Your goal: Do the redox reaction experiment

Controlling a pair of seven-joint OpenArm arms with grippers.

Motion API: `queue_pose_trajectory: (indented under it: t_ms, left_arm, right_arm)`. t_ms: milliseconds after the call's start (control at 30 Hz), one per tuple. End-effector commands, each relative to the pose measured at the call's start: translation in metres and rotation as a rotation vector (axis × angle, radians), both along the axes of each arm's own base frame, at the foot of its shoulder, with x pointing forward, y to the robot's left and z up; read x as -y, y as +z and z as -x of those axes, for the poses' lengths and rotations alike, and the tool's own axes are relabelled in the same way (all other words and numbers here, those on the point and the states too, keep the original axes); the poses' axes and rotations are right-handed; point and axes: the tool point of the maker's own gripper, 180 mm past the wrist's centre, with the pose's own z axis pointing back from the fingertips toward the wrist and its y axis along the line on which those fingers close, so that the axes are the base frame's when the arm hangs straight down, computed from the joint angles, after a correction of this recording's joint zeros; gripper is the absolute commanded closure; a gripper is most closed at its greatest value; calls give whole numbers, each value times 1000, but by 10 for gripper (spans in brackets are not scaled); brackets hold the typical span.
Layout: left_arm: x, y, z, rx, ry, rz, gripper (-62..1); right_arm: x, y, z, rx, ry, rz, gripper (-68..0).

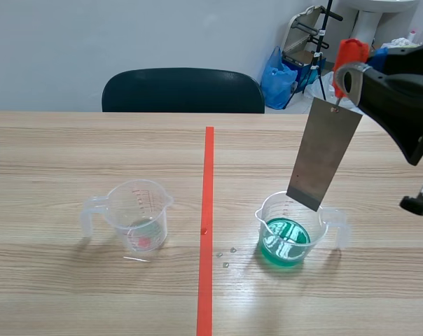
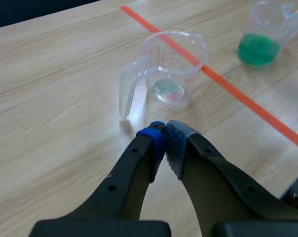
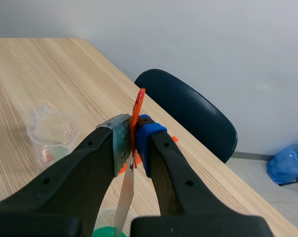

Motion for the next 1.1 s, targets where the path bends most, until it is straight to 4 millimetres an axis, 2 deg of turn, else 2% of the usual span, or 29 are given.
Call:
queue_pose_trajectory:
  t_ms: [0, 233, 300, 433, 600, 700, 1067]
  left_arm:
    - [3, 1, 14, 10, 35, 37, -27]
    - [0, 1, 80, -5, 52, -34, -29]
    - [3, -1, 94, -18, 40, -57, -70]
    - [3, -4, 110, -40, 38, -98, -240]
    - [3, -5, 110, -35, 37, -110, -506]
    - [2, -4, 110, -33, 43, -107, -623]
    - [0, -3, 108, -31, 65, -96, -623]
  right_arm:
    - [-2, 12, 0, 37, 14, -11, -20]
    - [-2, 12, 0, 37, 14, -12, -20]
    - [-2, 12, 0, 37, 14, -12, -20]
    - [-2, 12, 0, 37, 14, -12, -20]
    - [-2, 12, 0, 37, 14, -12, -20]
    - [-2, 12, 0, 37, 14, -12, -20]
    - [-2, 12, 0, 37, 14, -12, -20]
